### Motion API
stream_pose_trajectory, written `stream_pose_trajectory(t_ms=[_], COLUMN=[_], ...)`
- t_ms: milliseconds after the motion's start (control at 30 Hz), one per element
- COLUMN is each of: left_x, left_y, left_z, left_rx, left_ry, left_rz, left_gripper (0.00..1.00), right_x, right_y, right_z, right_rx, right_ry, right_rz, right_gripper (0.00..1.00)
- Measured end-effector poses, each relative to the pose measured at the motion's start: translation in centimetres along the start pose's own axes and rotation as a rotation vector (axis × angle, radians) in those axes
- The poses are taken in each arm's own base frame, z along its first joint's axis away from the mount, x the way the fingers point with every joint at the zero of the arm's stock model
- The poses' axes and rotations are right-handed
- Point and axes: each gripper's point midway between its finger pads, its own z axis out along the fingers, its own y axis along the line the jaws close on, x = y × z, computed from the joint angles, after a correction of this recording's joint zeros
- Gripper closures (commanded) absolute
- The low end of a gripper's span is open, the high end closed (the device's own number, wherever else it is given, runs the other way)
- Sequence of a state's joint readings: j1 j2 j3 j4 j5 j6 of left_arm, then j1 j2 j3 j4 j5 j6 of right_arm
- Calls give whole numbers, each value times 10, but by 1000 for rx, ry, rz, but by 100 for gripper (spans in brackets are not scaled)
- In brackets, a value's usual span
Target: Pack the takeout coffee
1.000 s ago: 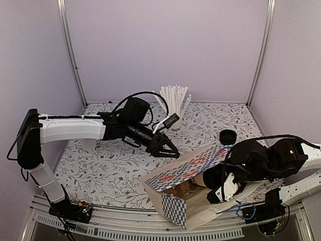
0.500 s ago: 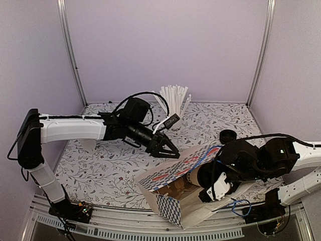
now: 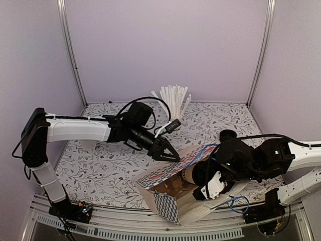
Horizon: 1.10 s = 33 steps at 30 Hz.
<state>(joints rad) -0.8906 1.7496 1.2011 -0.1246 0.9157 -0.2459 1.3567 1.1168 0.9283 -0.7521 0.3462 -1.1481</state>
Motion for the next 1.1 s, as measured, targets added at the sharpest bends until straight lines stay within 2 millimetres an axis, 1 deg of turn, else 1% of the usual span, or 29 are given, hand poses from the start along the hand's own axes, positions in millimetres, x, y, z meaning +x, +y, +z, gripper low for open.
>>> stream_pose_trajectory(t_ms=[433, 500, 600, 700, 800, 933, 1100], left_x=[3, 4, 8, 12, 14, 11, 6], left_y=[-1, 4, 17, 35, 45, 45, 42], left_z=[1, 0, -5, -17, -24, -25, -23], left_rx=[14, -1, -46, -96, -123, -121, -103], left_ry=[6, 4, -3, -17, -27, -40, -56], left_rz=[6, 1, -20, -55, -81, -90, -85], left_gripper=[38, 38, 38, 38, 38, 38, 39], right_x=[-4, -4, -4, -4, -2, 2, 5], right_y=[-1, -1, -1, -2, -4, -5, -15], right_z=[8, 8, 8, 7, 6, 3, -2], right_rx=[-4, -3, -4, -5, -2, -1, 26], right_ry=[2, 2, 2, 3, 12, 36, 57], right_rz=[1, 1, 1, -2, -9, -26, -29], right_gripper=[72, 72, 71, 71, 71, 71, 69])
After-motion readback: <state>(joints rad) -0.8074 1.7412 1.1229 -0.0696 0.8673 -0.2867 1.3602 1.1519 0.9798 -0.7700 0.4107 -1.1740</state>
